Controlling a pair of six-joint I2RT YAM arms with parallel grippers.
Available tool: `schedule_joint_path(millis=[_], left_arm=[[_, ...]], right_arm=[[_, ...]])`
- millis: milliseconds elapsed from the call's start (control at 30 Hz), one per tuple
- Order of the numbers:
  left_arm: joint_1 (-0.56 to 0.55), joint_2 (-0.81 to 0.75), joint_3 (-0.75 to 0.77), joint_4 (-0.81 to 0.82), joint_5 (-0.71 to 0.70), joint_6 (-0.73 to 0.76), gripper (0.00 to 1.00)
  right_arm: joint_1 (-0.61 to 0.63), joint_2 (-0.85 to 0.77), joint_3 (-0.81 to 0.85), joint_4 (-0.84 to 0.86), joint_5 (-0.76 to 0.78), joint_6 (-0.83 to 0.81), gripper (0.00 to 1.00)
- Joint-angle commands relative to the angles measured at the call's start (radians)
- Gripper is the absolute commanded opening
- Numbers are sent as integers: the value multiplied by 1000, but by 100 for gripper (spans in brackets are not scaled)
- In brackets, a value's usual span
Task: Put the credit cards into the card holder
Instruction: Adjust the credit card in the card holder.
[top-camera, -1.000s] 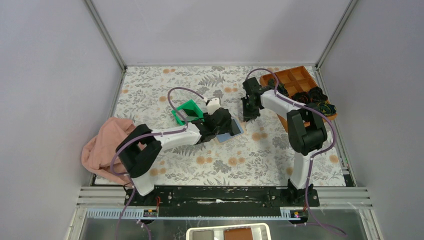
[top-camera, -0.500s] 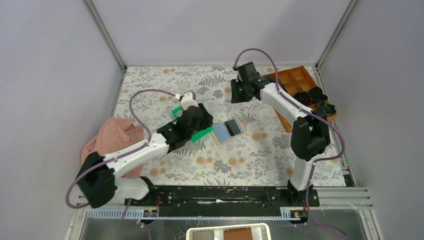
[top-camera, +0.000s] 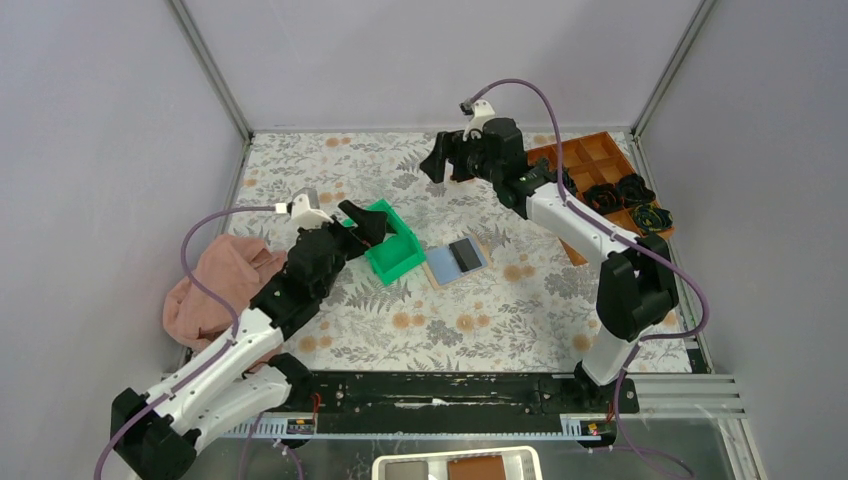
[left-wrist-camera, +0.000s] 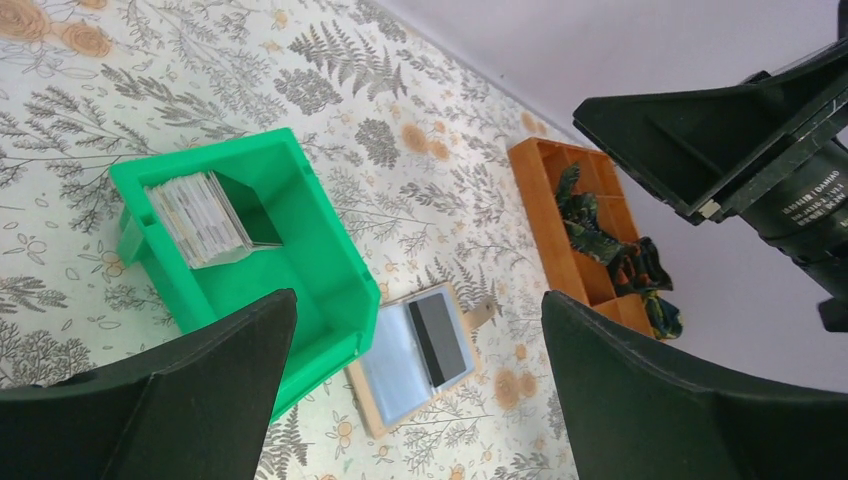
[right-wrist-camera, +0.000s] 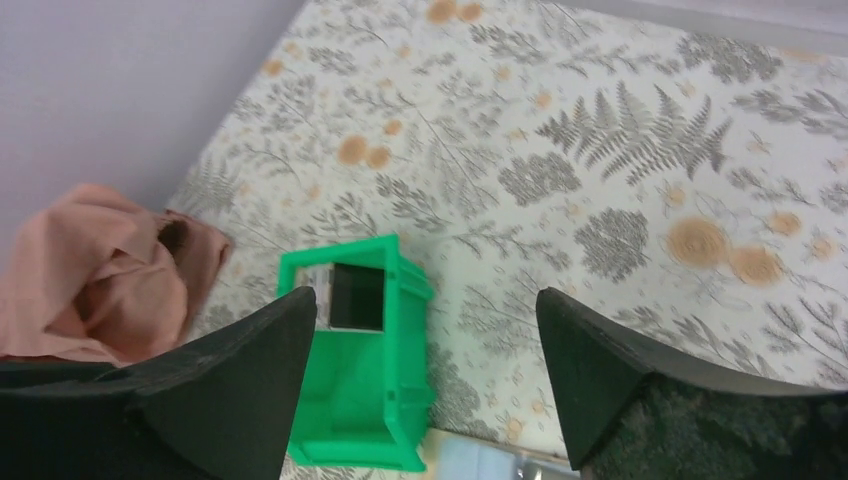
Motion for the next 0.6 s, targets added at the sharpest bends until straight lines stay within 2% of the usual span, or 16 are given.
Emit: schedule_joint_path(millis=[0,133,167,233,333,400,567], left_arm=[[21,-46,-44,158,30,31,100],[31,7,12,76,92,89,100],[31,40,35,54,130,102,98],[30,122,85,21,201,107,84],[9,253,121,40,300,95,58],[-36,308,132,61,288,102,44],[-133,472,178,69,274,131,23]], right_arm=[[-7,14,70,96,-153,-11,75],[6,51,148,-146,-111,-58,23],[14,50,143,-198,-76,-71,14],[32,44,114,-266,-43,-96,2],[46,32,48,-330,-10,-88,0],[48,20,-3,-349,7,-76,0],[54,3,-109,-398,35,-66,0]])
